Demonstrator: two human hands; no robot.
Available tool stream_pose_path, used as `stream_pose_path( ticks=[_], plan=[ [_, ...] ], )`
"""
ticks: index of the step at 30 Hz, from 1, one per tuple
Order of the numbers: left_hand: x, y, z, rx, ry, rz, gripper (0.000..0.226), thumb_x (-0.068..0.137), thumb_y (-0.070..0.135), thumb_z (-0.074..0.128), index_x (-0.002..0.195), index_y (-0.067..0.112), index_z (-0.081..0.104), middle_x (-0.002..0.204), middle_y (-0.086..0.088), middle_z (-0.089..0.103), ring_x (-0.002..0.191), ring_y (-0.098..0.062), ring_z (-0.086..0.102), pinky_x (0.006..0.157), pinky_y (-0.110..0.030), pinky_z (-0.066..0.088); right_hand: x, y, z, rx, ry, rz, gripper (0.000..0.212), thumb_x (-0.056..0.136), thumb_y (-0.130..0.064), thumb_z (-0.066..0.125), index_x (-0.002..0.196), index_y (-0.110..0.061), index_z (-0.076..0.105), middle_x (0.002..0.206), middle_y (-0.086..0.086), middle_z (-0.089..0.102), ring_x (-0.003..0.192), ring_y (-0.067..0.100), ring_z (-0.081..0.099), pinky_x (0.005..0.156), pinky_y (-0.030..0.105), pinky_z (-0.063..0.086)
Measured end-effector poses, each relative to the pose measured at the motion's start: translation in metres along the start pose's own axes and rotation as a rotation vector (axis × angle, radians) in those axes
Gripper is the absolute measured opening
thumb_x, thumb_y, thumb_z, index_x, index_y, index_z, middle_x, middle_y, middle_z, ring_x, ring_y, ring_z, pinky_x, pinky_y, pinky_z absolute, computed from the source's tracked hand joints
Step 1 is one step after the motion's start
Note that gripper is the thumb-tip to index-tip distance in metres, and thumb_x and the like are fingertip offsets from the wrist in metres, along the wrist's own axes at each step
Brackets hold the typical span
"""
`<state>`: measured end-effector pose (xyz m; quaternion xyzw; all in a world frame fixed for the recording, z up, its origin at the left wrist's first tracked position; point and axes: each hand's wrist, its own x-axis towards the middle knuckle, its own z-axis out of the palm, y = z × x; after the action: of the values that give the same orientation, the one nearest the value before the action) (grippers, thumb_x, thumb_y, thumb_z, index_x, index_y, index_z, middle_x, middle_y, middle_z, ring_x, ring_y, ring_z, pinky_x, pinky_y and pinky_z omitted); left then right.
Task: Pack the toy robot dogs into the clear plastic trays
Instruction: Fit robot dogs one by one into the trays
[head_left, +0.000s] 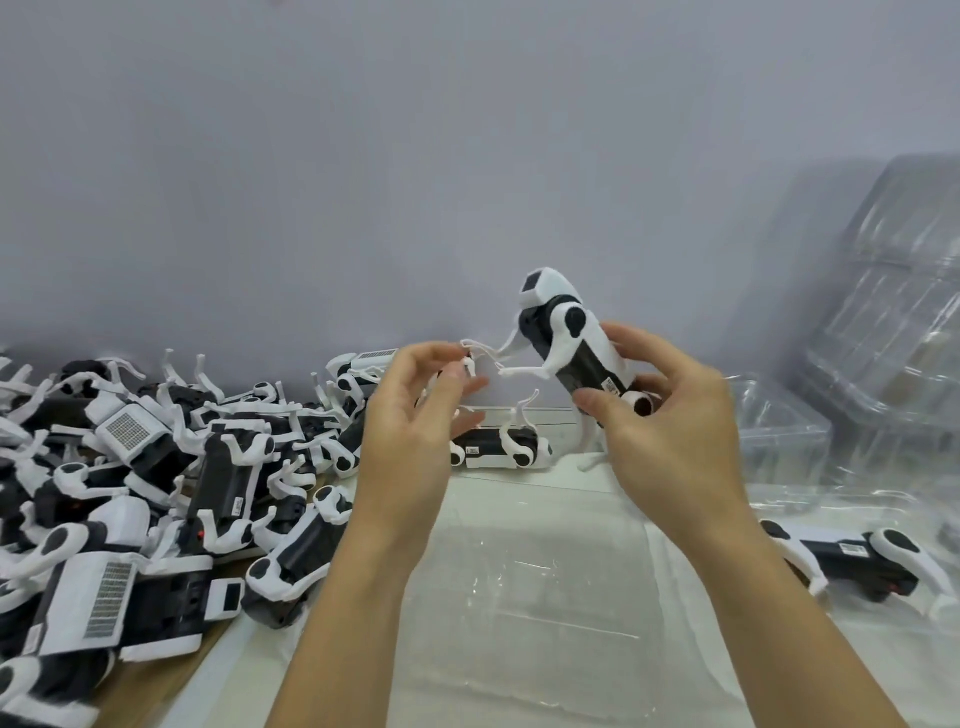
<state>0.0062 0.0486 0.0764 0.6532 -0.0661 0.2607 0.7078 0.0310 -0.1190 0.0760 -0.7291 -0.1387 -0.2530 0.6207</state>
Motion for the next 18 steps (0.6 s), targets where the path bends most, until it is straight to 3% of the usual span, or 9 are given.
stream_pose_path(
  ticks=[3, 6, 9, 11, 14, 18],
  plan=[
    [0.002, 0.001, -0.004, 0.052, 0.028, -0.001, 0.031, 0.087, 0.047, 0.06, 0.117, 0.039, 0.061, 0.12, 0.015, 0.066, 0.109, -0.007, 0.067, 0.087, -0.032, 0.056, 0.0, 0.001, -0.001, -0.128, -0.022, -0.118, 0.051, 0.074, 0.006, 0.075, 0.106, -0.033, 0.072, 0.098, -0.019, 0.067, 0.088, 0.001, 0.06, 0.071, 0.007, 0.041],
    [0.003, 0.0, -0.005, 0.032, -0.071, 0.009, 0.046, 0.082, 0.059, 0.062, 0.126, 0.045, 0.059, 0.122, 0.012, 0.068, 0.111, -0.008, 0.066, 0.088, -0.028, 0.057, -0.001, 0.001, 0.0, -0.211, -0.101, -0.201, 0.054, 0.072, 0.014, 0.071, 0.109, -0.025, 0.073, 0.103, -0.017, 0.065, 0.097, 0.001, 0.06, 0.082, 0.012, 0.046],
    [0.003, -0.001, -0.005, 0.047, -0.1, 0.029, 0.031, 0.089, 0.042, 0.062, 0.118, 0.034, 0.068, 0.106, 0.004, 0.074, 0.098, -0.012, 0.071, 0.08, -0.024, 0.058, -0.003, 0.001, 0.004, -0.245, -0.173, -0.265, 0.057, 0.071, 0.017, 0.066, 0.112, -0.023, 0.074, 0.105, -0.014, 0.064, 0.102, 0.013, 0.06, 0.086, 0.036, 0.054],
    [0.004, -0.001, -0.006, 0.074, -0.063, 0.053, 0.021, 0.094, 0.03, 0.062, 0.11, 0.024, 0.073, 0.098, 0.0, 0.076, 0.093, -0.016, 0.072, 0.078, -0.026, 0.058, -0.003, 0.002, 0.006, -0.28, -0.193, -0.292, 0.057, 0.072, 0.015, 0.068, 0.114, -0.024, 0.072, 0.106, -0.014, 0.064, 0.102, 0.014, 0.059, 0.086, 0.034, 0.052],
    [0.005, -0.004, -0.008, 0.076, -0.029, 0.075, 0.016, 0.096, 0.021, 0.062, 0.105, 0.018, 0.075, 0.094, -0.001, 0.077, 0.089, -0.018, 0.074, 0.077, -0.027, 0.059, -0.004, 0.003, 0.008, -0.321, -0.235, -0.301, 0.051, 0.076, 0.0, 0.076, 0.117, -0.029, 0.068, 0.105, -0.017, 0.061, 0.101, 0.009, 0.056, 0.084, 0.021, 0.042],
    [0.003, -0.005, -0.005, 0.148, -0.043, 0.082, 0.012, 0.095, 0.018, 0.065, 0.097, 0.021, 0.077, 0.089, -0.002, 0.077, 0.082, -0.016, 0.073, 0.072, -0.028, 0.06, -0.005, 0.008, 0.01, -0.417, -0.274, -0.281, 0.041, 0.08, -0.021, 0.079, 0.118, -0.032, 0.066, 0.1, -0.018, 0.059, 0.099, 0.011, 0.055, 0.083, 0.025, 0.044]
  ],
)
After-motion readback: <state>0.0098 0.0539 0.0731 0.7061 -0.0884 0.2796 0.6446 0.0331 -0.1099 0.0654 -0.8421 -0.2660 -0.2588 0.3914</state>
